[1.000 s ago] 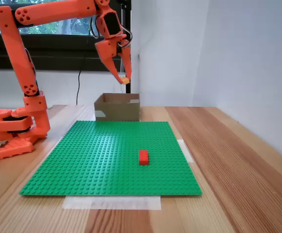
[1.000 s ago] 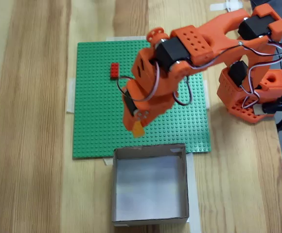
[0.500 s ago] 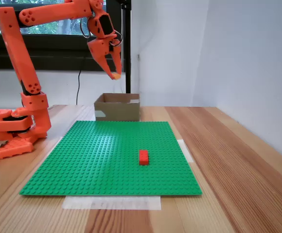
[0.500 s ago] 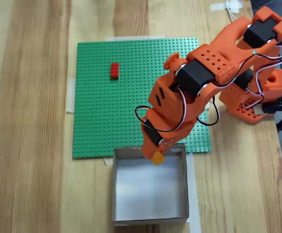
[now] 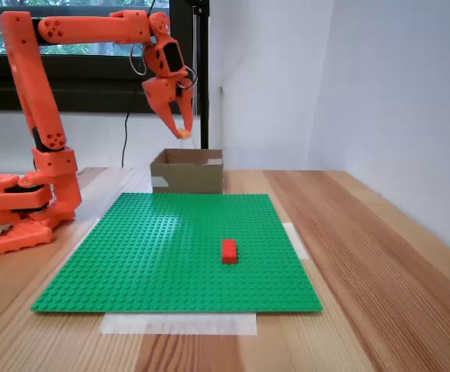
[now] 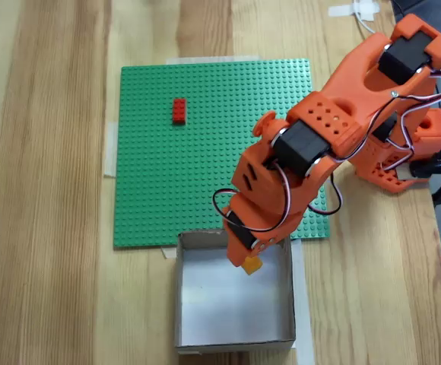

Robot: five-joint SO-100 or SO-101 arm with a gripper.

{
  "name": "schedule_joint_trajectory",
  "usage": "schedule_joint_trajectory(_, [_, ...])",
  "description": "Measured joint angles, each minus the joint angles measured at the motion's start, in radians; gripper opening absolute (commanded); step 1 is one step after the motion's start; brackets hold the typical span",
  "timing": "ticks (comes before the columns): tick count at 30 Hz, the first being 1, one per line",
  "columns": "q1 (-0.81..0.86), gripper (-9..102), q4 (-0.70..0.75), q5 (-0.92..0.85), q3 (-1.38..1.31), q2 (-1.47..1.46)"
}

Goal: Pick the yellow lego block and put it in the box.

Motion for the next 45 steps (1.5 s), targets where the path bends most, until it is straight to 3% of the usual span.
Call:
schedule_joint_trajectory(23, [0.000,7,-0.149,0.006,0.000,-0.282])
schedule_joint_trajectory(45, [-0.018,9,-0.296,0.032,0.063,-0.350])
